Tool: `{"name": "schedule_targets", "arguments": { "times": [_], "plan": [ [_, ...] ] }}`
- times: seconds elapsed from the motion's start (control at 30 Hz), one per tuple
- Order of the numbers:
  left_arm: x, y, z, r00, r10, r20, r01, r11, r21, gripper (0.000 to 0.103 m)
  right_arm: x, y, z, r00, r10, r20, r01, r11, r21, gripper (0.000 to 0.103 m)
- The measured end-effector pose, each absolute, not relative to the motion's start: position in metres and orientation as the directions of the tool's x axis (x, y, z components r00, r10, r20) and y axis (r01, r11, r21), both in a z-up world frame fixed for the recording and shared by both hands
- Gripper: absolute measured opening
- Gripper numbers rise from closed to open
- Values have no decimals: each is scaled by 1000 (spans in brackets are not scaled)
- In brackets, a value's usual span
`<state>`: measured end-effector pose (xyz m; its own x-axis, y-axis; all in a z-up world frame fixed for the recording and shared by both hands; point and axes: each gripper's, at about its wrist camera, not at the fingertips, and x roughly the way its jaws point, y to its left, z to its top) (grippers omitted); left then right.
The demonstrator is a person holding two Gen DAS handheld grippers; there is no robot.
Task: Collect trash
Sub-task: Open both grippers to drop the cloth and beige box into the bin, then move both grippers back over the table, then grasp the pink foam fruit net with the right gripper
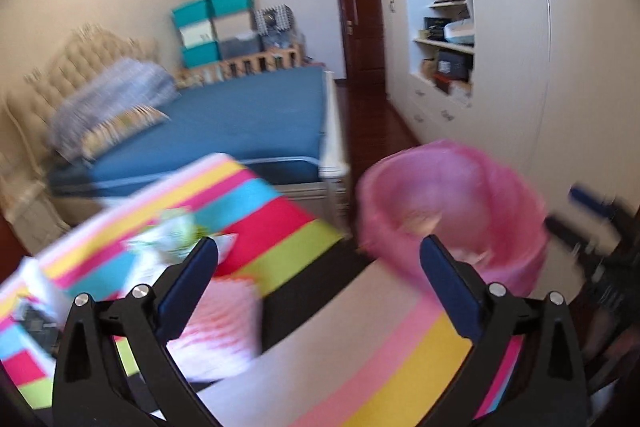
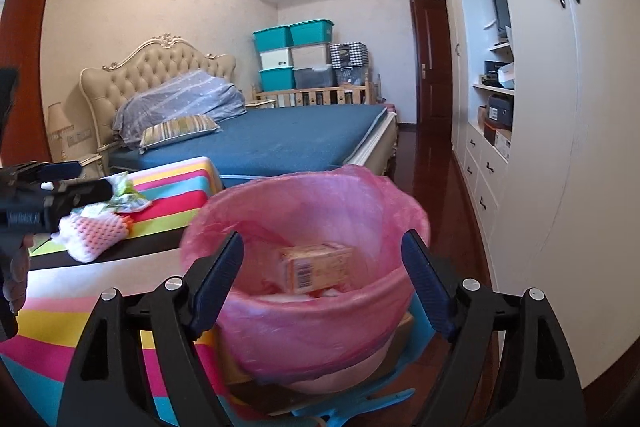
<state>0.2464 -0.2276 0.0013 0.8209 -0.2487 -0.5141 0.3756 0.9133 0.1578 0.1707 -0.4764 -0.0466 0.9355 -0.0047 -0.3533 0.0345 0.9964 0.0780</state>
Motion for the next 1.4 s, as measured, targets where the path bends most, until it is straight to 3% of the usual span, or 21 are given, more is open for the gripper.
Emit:
{"name": "schedule_targets", "arguments": {
  "times": [0.13,0.3,0.63,0.97,1.23,1.4],
  "plan": [
    [215,-185,-9,848,-165,-503,329,909,257,98,172,-445,-40,923,34,-382,-15,998,54,80],
    [190,-118,-18,843,-112,-525,265,938,225,98,175,-393,-33,904,114,-413,-100,993,55,83],
    [167,23,-21,856,148,-495,-62,980,187,98,202,-273,-35,819,227,-527,-252,967,25,85],
    [166,53,-29,843,157,-514,-98,985,139,98,235,-204,-32,793,219,-568,-281,960,-22,85],
    [162,56,-25,861,130,-492,-100,991,87,98,260,-219,-36,810,153,-567,-125,988,88,85],
    [162,57,-24,867,116,-484,-91,993,76,98,266,-217,-44,787,166,-595,-126,986,108,85]
  ]
}}
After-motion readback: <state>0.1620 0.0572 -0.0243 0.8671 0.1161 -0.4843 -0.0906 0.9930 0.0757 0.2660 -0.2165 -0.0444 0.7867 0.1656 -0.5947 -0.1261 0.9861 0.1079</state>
